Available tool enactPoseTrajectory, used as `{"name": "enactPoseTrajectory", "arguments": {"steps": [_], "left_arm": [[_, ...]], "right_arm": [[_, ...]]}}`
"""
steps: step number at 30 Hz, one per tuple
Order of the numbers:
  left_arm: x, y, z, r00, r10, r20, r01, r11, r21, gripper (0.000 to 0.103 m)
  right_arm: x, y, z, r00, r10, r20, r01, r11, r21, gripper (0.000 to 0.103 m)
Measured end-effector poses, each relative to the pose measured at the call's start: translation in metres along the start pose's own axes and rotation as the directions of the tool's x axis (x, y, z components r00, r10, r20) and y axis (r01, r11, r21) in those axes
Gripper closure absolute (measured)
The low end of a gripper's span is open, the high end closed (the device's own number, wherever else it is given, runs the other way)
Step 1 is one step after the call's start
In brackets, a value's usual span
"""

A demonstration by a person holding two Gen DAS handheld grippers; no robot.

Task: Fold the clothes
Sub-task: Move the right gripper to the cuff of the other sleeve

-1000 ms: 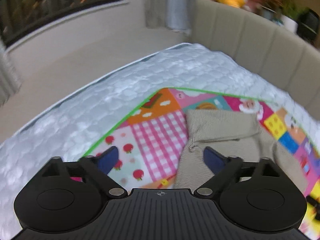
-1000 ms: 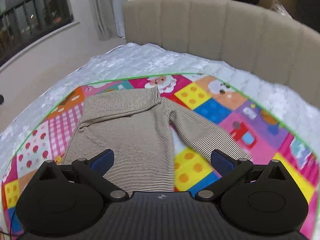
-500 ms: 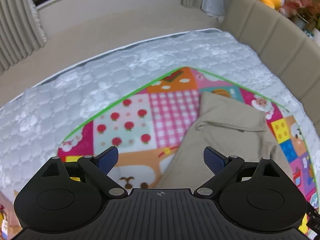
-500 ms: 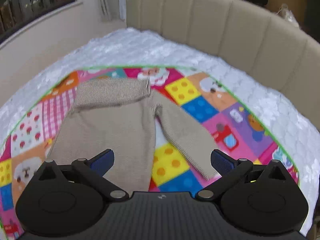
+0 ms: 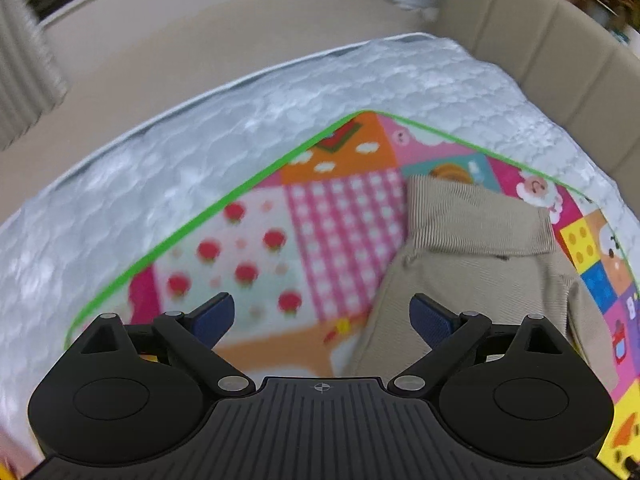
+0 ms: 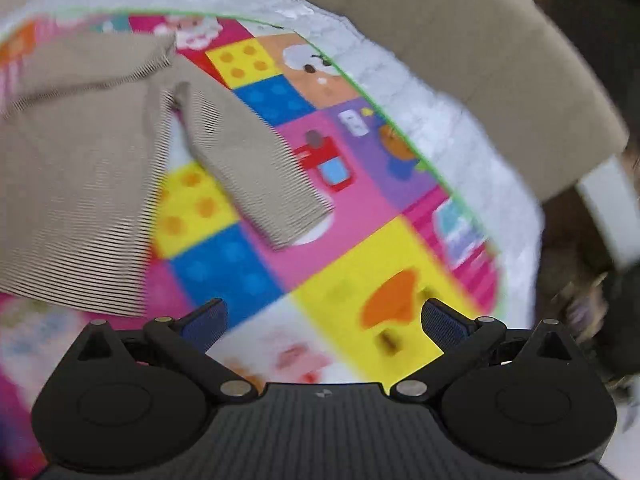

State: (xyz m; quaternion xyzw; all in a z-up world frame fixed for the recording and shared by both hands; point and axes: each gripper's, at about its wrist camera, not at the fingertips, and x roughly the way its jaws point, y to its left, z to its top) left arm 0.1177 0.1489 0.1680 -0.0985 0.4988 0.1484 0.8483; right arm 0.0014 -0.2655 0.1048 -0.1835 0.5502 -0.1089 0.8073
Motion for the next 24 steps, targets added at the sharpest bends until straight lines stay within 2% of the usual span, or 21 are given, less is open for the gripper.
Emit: {"name": "enactPoseTrajectory", "arguments": {"steps": [2,3,5,7,8,10,13,15,17,18,19,21,22,24], "left_arm": [[0.014,-0.002,0.009,1.000,-0.015,0.007,0.015,0.999,0.031,0.004],[0.021,-0.004,0.010,1.000,-0.023,0.002,0.022,0.999,0.049,0.004],[0.036,-0.011,0.006,0.999,-0.017,-0.030,0.020,0.994,0.110,0.004],[0.045,-0.016,-0.003,0.998,-0.032,-0.060,0.041,0.989,0.145,0.004],[0.047,-0.020,-0.008,0.996,-0.044,-0.077,0.056,0.986,0.158,0.004],[0.053,-0.030,-0.013,0.994,-0.060,-0.091,0.074,0.983,0.168,0.004],[0.064,-0.050,-0.018,0.999,-0.034,-0.040,0.040,0.986,0.163,0.000],[0.082,-0.064,-0.023,1.000,-0.029,-0.001,0.029,0.985,0.170,0.000],[0.102,-0.077,-0.029,0.999,-0.038,0.032,0.031,0.979,0.204,0.000],[0.114,-0.086,-0.033,0.998,-0.047,0.048,0.035,0.973,0.228,0.000],[0.128,-0.094,-0.040,0.995,-0.078,0.061,0.060,0.965,0.255,0.000],[0.148,-0.106,-0.048,0.987,-0.134,0.088,0.101,0.946,0.309,0.000],[0.158,-0.113,-0.051,0.982,-0.162,0.100,0.120,0.934,0.336,0.001],[0.174,-0.121,-0.045,0.979,-0.181,0.096,0.138,0.928,0.345,0.001]], "right_arm": [[0.015,0.001,0.006,1.000,-0.016,-0.005,0.016,1.000,0.000,0.000],[0.019,0.003,0.009,1.000,0.008,0.001,-0.008,1.000,0.010,0.000],[0.027,0.009,0.017,0.997,0.077,0.021,-0.078,0.997,0.023,0.003],[0.032,0.017,0.026,0.986,0.164,0.037,-0.165,0.985,0.048,0.015],[0.033,0.019,0.030,0.975,0.215,0.048,-0.219,0.972,0.080,0.017],[0.041,0.026,0.043,0.945,0.319,0.076,-0.327,0.934,0.147,0.026],[0.057,0.038,0.063,0.878,0.460,0.129,-0.478,0.847,0.235,0.027],[0.072,0.052,0.074,0.842,0.517,0.153,-0.540,0.804,0.250,0.027],[0.086,0.073,0.082,0.838,0.514,0.183,-0.543,0.818,0.192,0.040],[0.092,0.085,0.086,0.839,0.506,0.201,-0.538,0.828,0.157,0.061],[0.099,0.096,0.089,0.838,0.500,0.219,-0.532,0.838,0.123,0.066],[0.112,0.111,0.095,0.825,0.485,0.291,-0.525,0.848,0.076,0.069],[0.118,0.114,0.102,0.810,0.483,0.333,-0.528,0.847,0.056,0.069],[0.128,0.116,0.120,0.769,0.498,0.402,-0.548,0.836,0.013,0.069]]}}
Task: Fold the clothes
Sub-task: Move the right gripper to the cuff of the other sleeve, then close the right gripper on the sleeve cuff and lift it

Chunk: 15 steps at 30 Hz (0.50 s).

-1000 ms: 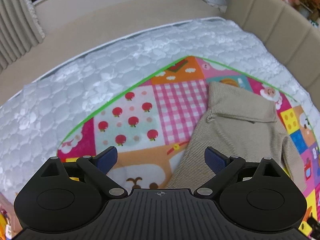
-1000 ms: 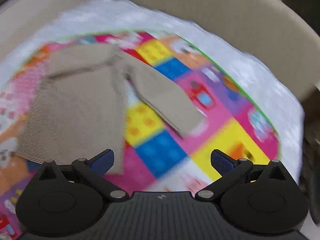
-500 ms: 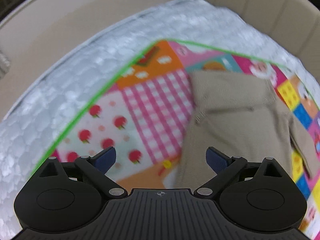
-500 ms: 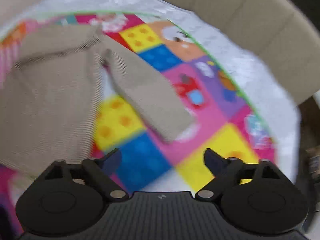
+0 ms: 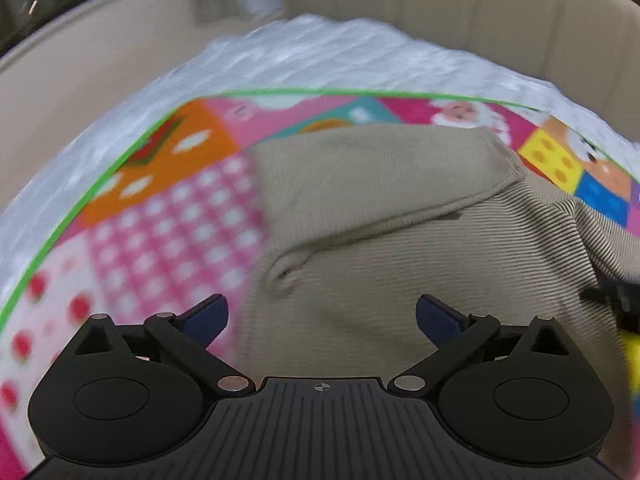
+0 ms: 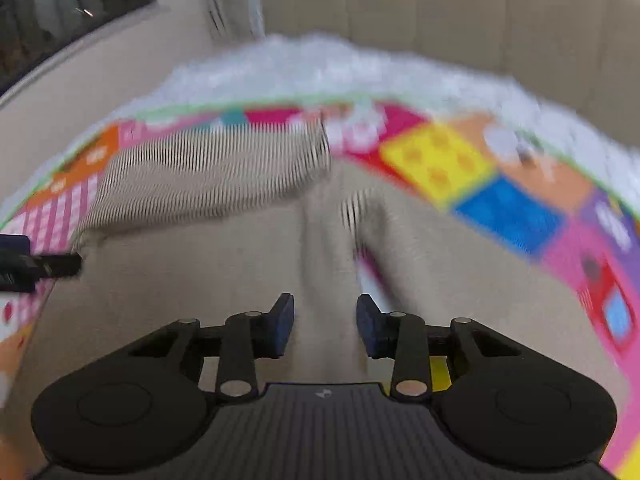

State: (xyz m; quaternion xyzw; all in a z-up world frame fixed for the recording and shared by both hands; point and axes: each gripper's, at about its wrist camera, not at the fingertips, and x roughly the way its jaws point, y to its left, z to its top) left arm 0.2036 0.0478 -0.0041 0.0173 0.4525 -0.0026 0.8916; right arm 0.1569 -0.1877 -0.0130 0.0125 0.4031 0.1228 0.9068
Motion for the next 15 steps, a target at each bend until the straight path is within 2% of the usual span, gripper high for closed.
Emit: {"name": "enactPoseTrajectory", "arguments": {"steps": [3,8,10,12,15], "left_arm": [[0.027,-0.004,0.011,1.000,-0.026,0.000,0.026,1.000,0.006,0.001],[0.059,-0.010,0.027,0.998,-0.055,0.023,0.055,0.998,0.033,0.000],[0.063,-0.012,0.030,0.999,-0.014,0.030,0.013,0.999,0.052,0.000],[0.063,-0.012,0.034,1.000,0.017,0.001,-0.017,1.000,0.024,0.000],[0.053,-0.009,0.033,0.999,-0.008,-0.046,0.007,1.000,-0.018,0.000]], "right_arm": [[0.024,-0.002,0.024,0.997,0.057,0.060,-0.056,0.998,-0.020,0.068],[0.063,-0.002,0.053,0.987,-0.026,0.155,0.038,0.996,-0.075,0.065],[0.077,-0.002,0.062,0.982,-0.057,0.183,0.073,0.994,-0.083,0.055],[0.086,0.000,0.065,0.989,-0.047,0.142,0.054,0.997,-0.045,0.054],[0.093,0.012,0.065,0.995,-0.012,0.101,0.018,0.998,-0.064,0.055]]}}
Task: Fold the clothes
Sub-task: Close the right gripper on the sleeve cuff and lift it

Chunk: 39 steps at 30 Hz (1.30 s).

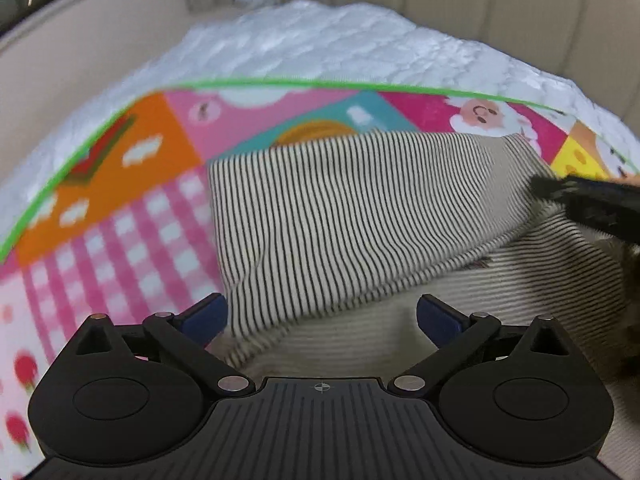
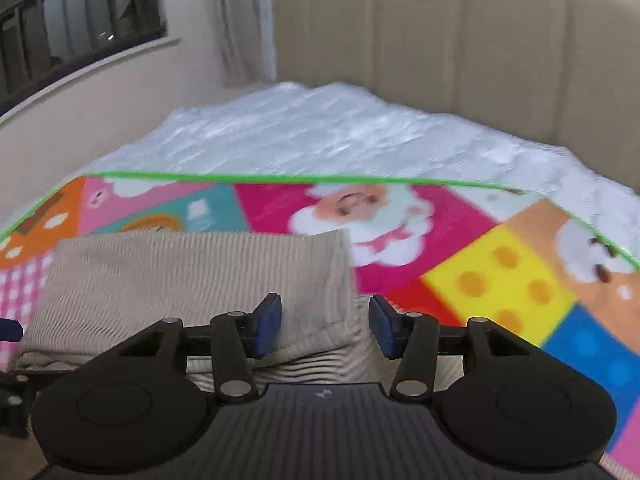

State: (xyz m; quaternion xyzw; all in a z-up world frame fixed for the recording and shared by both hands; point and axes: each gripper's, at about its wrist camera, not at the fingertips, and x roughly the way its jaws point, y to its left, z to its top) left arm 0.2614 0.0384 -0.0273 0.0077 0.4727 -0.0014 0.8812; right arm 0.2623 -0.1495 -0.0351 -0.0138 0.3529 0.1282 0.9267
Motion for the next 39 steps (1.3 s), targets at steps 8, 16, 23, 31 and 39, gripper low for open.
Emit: {"name": "enactPoseTrajectory", "arguments": {"steps": [8,16,23,31,39], "left_arm": [[-0.007,0.012,0.000,0.998,-0.051,0.026,0.050,0.998,0.037,0.000],[-0.004,0.018,-0.017,0.998,-0.012,0.068,0.004,0.992,0.128,0.000],[-0.009,0.019,-0.020,0.994,-0.080,0.074,0.070,0.990,0.124,0.000],[-0.006,0.015,-0.016,0.995,-0.091,0.040,0.089,0.994,0.056,0.000],[-0.004,0.013,-0.014,0.994,-0.105,0.010,0.105,0.994,0.001,0.000]], "right_arm": [[-0.023,0.001,0.008,0.997,0.077,0.019,-0.077,0.997,-0.032,0.086],[-0.049,-0.028,-0.009,0.990,0.073,-0.118,-0.056,0.988,0.146,0.084],[-0.125,-0.067,-0.052,0.995,0.016,-0.100,0.011,0.965,0.261,0.058],[-0.183,-0.131,-0.102,0.946,-0.268,-0.183,0.324,0.814,0.482,0.058],[-0.191,-0.154,-0.125,0.913,-0.321,-0.252,0.408,0.742,0.532,0.058]]}}
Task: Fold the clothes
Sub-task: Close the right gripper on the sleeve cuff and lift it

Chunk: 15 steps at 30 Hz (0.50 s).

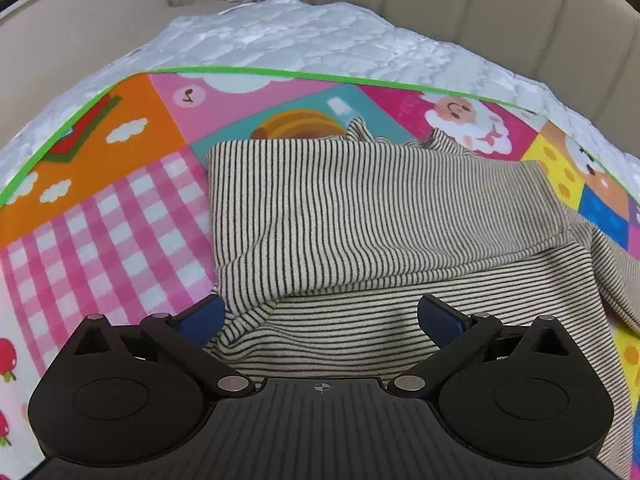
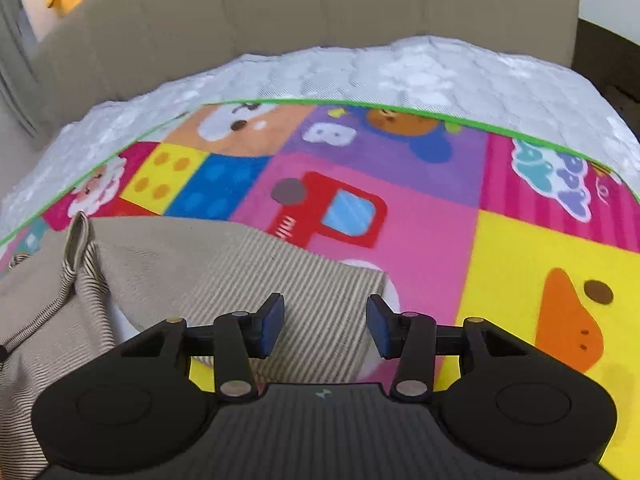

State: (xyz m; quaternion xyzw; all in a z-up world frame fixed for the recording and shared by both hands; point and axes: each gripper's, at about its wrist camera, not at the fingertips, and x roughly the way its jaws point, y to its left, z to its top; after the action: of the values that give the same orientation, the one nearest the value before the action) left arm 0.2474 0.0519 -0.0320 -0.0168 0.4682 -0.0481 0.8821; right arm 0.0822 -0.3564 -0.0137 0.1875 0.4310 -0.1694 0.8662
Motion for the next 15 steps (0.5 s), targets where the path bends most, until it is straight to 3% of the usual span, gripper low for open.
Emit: {"name": "enactPoseTrajectory", "arguments": {"steps": [13,15], "left_arm": [[-0.008,0.009,-0.005,0.999,-0.035,-0.023,0.034,0.999,-0.021,0.000],[-0.009,0.010,-0.005,0.999,-0.037,-0.024,0.036,0.999,-0.028,0.000]], "right_arm": [[0.006,-0.009,-0.011,0.998,0.029,-0.049,-0.026,0.998,0.062,0.053],[0.004,0.000,-0.010,0.997,0.066,-0.044,-0.065,0.997,0.036,0.058]]}}
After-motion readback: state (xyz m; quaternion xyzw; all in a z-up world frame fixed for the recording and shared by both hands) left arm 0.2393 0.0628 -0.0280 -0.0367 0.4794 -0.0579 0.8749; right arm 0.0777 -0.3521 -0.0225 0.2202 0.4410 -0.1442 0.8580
